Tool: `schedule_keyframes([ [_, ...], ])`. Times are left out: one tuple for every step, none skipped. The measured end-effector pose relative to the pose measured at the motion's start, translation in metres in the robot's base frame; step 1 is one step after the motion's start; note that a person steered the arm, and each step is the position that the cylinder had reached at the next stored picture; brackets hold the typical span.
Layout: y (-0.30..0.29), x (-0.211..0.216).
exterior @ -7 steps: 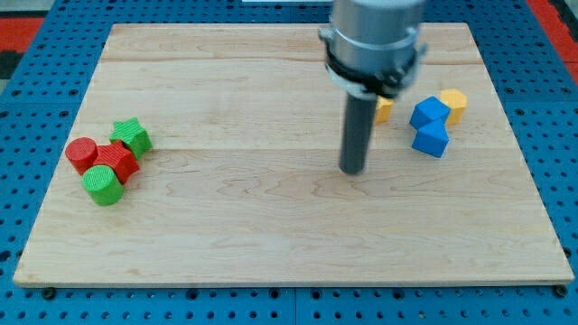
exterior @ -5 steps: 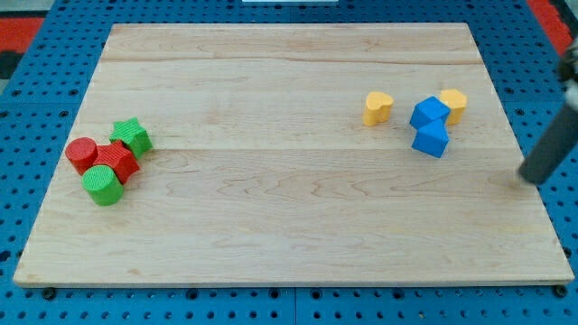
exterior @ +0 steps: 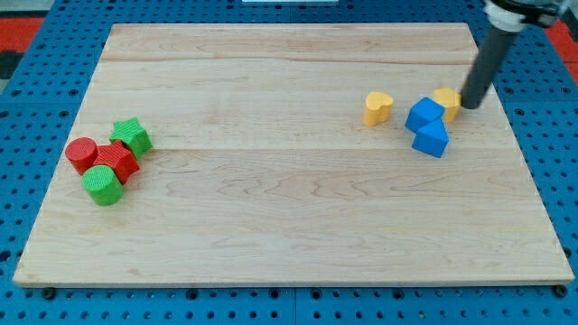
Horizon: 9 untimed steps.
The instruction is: Make the yellow and blue blocks together
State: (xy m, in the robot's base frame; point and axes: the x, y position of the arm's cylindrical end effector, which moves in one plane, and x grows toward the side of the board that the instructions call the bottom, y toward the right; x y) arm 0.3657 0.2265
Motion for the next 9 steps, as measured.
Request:
schedule_keyframes([
  [-0.034, 0.014],
  [-0.028, 0.001],
  [-0.01, -0.039],
  [-0.091, -0.056],
  [-0.134, -0.047],
  [-0.133, -0.023],
  [-0.133, -0.012],
  [-0.12, 0.003],
  [-0.114, 0.008],
])
